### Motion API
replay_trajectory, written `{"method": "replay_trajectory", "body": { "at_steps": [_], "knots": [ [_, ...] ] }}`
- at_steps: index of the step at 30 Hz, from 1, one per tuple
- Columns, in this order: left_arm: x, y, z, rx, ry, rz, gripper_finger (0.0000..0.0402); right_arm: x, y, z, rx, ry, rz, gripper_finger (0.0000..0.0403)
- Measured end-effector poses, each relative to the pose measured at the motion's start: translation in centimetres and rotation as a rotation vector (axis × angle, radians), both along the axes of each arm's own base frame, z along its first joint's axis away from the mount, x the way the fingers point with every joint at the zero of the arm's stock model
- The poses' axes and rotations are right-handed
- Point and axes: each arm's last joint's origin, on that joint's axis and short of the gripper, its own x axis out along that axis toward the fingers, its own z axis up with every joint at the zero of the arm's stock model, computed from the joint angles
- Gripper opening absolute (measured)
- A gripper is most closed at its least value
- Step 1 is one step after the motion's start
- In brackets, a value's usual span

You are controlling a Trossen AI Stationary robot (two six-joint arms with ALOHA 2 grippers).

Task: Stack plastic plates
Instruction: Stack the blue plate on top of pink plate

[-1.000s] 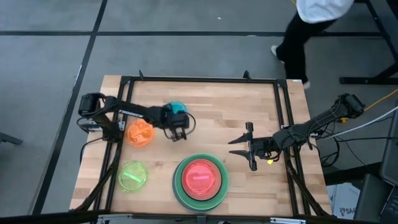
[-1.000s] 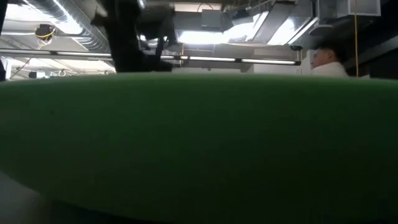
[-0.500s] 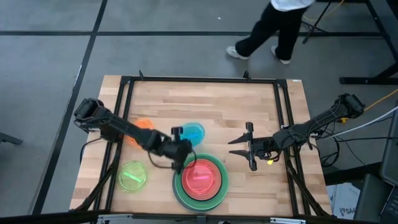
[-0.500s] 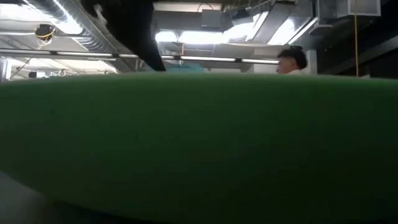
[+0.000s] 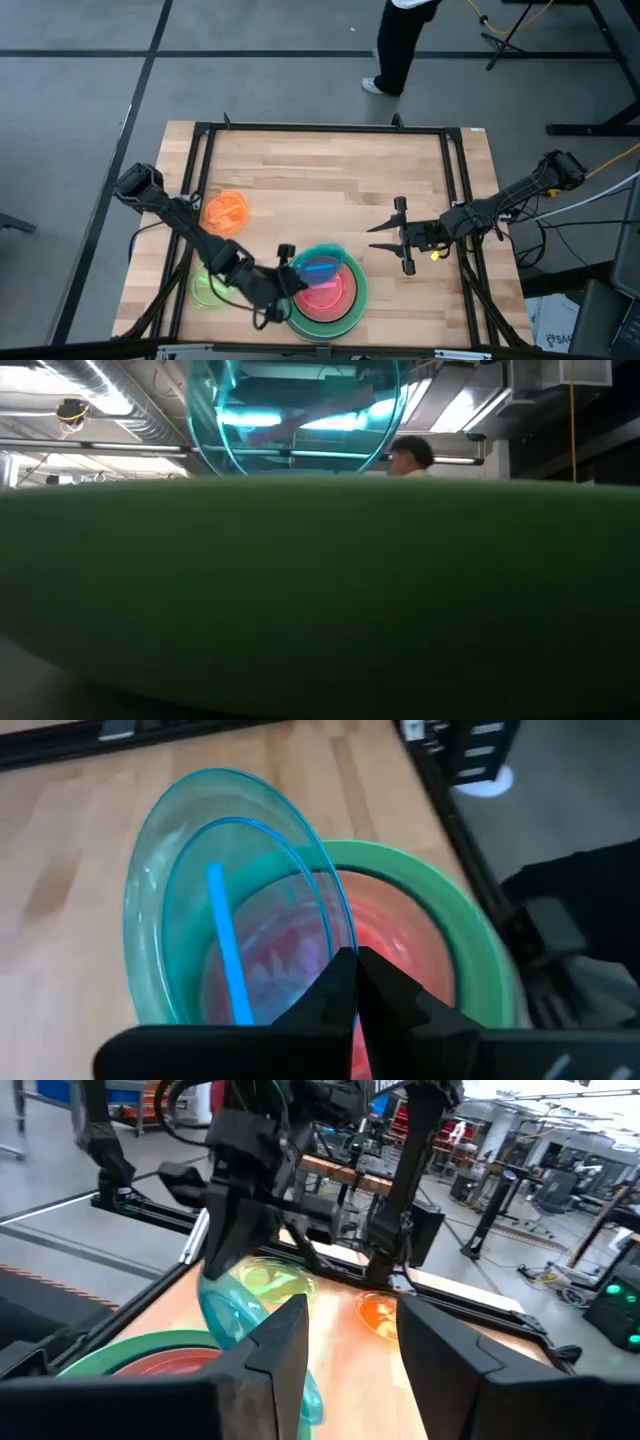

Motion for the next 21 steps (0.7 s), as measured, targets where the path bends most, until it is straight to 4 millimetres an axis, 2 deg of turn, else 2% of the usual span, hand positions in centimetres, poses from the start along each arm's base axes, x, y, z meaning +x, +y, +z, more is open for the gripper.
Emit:
{"method": "replay_trajectory", "body": {
  "at_steps": [7,10,16,21],
  "knots": [
    [-0.2,-2.5,-1.6,-0.007,-0.007,-0.054,0.0002,0.0,0.1,0.0,0.003,0.003,0.018,0.0149],
    [-0.1,-3.2,-2.9,0.011,0.027,-0.07,0.0002,0.0,0.1,0.0,0.003,0.002,0.018,0.0149],
    [0.4,-3.5,-4.8,0.044,0.07,-0.07,0.0002,0.0,0.1,0.0,0.002,0.004,0.018,0.0149],
    [0.5,-3.2,-5.0,0.05,0.09,-0.068,0.0002,0.0,0.1,0.0,0.002,0.004,0.018,0.0149]
  ]
}}
